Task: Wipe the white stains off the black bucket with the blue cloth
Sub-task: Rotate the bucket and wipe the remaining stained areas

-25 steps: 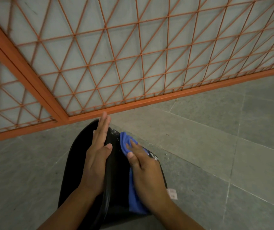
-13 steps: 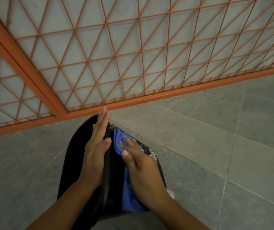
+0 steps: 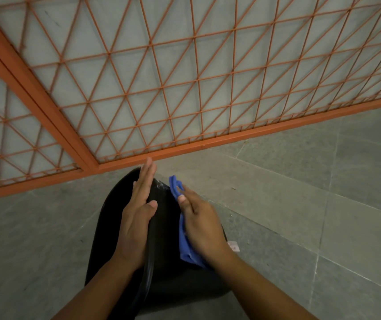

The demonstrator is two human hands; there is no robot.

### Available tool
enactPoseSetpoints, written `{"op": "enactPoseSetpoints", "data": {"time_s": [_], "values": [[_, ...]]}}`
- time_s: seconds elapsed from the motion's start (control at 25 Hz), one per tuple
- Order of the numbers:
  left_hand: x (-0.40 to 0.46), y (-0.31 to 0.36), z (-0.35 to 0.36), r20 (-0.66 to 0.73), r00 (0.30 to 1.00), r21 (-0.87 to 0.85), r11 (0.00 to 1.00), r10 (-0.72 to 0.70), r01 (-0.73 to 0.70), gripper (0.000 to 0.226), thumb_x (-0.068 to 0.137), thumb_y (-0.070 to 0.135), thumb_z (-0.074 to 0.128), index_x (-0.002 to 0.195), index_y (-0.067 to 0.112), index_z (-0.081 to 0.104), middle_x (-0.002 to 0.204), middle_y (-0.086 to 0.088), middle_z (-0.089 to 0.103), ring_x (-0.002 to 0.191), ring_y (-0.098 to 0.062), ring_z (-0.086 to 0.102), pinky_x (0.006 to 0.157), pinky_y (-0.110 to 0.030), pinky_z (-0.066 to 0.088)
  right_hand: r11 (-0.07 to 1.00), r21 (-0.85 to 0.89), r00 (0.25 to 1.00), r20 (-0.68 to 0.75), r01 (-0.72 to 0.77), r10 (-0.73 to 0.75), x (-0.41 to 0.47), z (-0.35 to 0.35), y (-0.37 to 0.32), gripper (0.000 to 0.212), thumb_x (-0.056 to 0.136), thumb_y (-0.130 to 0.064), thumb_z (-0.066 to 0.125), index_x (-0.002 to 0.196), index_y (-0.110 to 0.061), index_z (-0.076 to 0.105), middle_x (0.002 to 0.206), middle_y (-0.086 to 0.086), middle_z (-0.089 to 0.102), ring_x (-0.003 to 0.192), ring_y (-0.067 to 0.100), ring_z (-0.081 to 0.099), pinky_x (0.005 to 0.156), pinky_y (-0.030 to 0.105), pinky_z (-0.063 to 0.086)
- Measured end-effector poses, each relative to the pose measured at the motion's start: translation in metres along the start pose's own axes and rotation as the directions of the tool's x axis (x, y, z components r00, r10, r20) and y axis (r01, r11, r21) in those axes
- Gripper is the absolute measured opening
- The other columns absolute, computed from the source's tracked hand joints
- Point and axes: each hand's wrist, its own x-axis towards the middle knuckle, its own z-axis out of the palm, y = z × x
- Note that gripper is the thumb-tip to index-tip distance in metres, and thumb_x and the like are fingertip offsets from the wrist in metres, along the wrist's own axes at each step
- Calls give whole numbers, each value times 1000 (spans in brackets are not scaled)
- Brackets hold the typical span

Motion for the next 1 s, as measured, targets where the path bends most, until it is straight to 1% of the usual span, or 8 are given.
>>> {"op": "enactPoseSetpoints", "data": {"time_s": [0.2,0.4,0.48,0.56,0.68,0.84,0.92,1.0], "values": [[-2,-1,-2,-5,999,-15,999,-36,36,64,75,36,40,138,35,30,149,33,23,144,5,19,120,-24,13,987,19,983,98,157,-158,-13,13,-15,39,91,-31,38,127,-23,49,140,-10,42,133,1,29,112,20,19],[-3,-5,-6,1,1000,53,999,6,-7,66,78,40,40,143,50,31,153,28,25,146,-1,18,121,-36,13,996,2,996,14,85,-85,17,15,0,36,93,-37,36,120,-23,56,124,-5,59,114,6,51,102,34,38],[1,-7,-9,25,999,97,995,20,-23,61,81,46,43,138,60,28,153,29,24,147,-4,15,122,-43,11,994,-42,993,-44,105,-107,-3,17,6,47,89,-52,31,125,-29,51,131,-17,50,123,-2,42,108,28,31],[3,-8,-12,24,1000,87,996,13,-15,60,80,61,48,135,64,27,152,32,22,147,-1,15,121,-30,12,988,-29,987,-46,152,-153,-24,19,6,59,82,-67,25,128,-36,45,134,-29,38,131,-9,27,112,19,18],[3,-11,-14,15,1000,14,1000,1,-1,65,75,49,51,136,60,31,147,39,25,142,7,20,112,-9,21,972,27,971,35,235,-236,-18,22,-3,54,84,-62,26,128,-36,44,134,-31,37,131,-11,24,110,10,13],[7,-13,-14,55,998,66,997,28,-31,72,72,43,48,139,58,27,150,34,21,144,4,18,119,-22,15,993,55,993,-48,106,-104,15,17,3,39,89,-39,37,120,-26,57,122,-18,54,119,-2,46,104,16,30],[5,-7,-7,76,997,81,996,25,-31,72,72,40,44,138,61,26,151,33,20,145,2,16,120,-27,12,993,62,992,-79,100,-95,7,15,1,40,87,-42,37,120,-30,56,123,-22,52,118,-7,44,105,16,30],[4,-9,-8,66,998,30,999,10,-12,75,74,41,47,146,43,26,151,33,22,145,2,19,118,-21,18,984,66,986,-24,168,-166,-2,17,-8,43,85,-45,35,121,-31,54,128,-22,50,123,-9,38,107,11,24]]}}
